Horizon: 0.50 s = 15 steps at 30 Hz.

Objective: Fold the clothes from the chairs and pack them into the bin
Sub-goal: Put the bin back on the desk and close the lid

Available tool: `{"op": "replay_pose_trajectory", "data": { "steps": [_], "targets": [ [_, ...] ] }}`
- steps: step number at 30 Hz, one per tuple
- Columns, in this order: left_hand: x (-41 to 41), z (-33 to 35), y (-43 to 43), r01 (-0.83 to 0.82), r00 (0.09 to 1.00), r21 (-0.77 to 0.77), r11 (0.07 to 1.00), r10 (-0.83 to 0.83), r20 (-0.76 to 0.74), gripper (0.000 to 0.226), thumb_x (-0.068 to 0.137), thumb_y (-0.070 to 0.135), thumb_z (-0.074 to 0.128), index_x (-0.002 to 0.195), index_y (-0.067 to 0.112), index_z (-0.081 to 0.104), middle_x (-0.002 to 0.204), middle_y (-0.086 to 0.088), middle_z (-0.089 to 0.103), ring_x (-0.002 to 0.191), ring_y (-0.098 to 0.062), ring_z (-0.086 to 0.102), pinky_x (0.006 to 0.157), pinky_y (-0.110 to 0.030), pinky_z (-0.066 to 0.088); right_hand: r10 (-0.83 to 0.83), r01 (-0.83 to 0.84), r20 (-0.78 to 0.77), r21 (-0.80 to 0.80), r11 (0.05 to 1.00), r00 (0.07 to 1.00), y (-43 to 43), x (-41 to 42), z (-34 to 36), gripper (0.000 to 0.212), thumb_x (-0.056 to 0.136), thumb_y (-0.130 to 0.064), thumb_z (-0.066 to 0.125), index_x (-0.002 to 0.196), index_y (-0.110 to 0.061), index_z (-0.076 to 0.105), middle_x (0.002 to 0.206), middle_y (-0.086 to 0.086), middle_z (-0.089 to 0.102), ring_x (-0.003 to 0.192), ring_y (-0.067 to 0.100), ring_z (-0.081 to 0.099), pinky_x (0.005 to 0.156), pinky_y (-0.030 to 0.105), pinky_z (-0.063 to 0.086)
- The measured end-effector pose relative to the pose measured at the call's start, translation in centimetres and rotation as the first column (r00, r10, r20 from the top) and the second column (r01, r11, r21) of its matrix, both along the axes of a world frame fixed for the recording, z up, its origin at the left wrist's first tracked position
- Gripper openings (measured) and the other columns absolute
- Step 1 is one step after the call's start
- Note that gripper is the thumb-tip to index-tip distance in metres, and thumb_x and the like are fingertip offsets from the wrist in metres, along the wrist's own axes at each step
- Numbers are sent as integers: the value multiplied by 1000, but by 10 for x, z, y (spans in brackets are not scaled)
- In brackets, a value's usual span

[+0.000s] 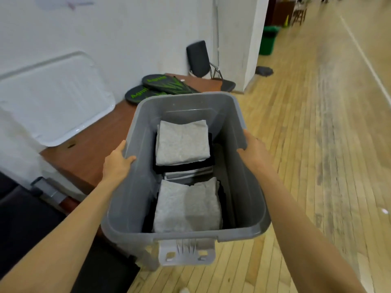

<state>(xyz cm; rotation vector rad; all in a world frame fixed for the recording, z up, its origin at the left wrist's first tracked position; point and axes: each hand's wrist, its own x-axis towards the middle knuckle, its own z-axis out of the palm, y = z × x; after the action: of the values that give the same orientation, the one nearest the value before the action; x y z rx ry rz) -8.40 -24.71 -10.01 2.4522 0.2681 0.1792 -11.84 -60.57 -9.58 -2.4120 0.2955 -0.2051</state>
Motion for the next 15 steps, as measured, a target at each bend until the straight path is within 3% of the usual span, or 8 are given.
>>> {"op": "replay_pose_trajectory", "data": {
  "steps": [8,11,15],
  "targets": [
    [84,2,59,-134,991,-2,991,134,-8,66,93,22,61,151,20,29,146,-15,43,128,-39,44,103,-47,40,133,-134,20,6,991,991,57,132,3,66,92,-2,50,151,-18,25,130,8,56,108,26,58,78,28,47],
    [112,-2,79,-178,984,10,984,178,-25,65,94,22,60,151,20,29,147,-13,43,128,-38,45,102,-47,40,176,-176,-2,20,984,984,79,183,-4,68,90,-5,52,151,-22,26,129,11,55,107,29,58,85,39,53],
    [152,4,103,-204,978,67,977,207,-31,64,94,23,58,151,19,29,146,-12,44,128,-37,45,102,-44,39,217,-217,-27,13,976,976,105,236,-4,64,90,-5,52,148,-23,30,121,13,57,97,31,59,79,44,55]
  ]
}}
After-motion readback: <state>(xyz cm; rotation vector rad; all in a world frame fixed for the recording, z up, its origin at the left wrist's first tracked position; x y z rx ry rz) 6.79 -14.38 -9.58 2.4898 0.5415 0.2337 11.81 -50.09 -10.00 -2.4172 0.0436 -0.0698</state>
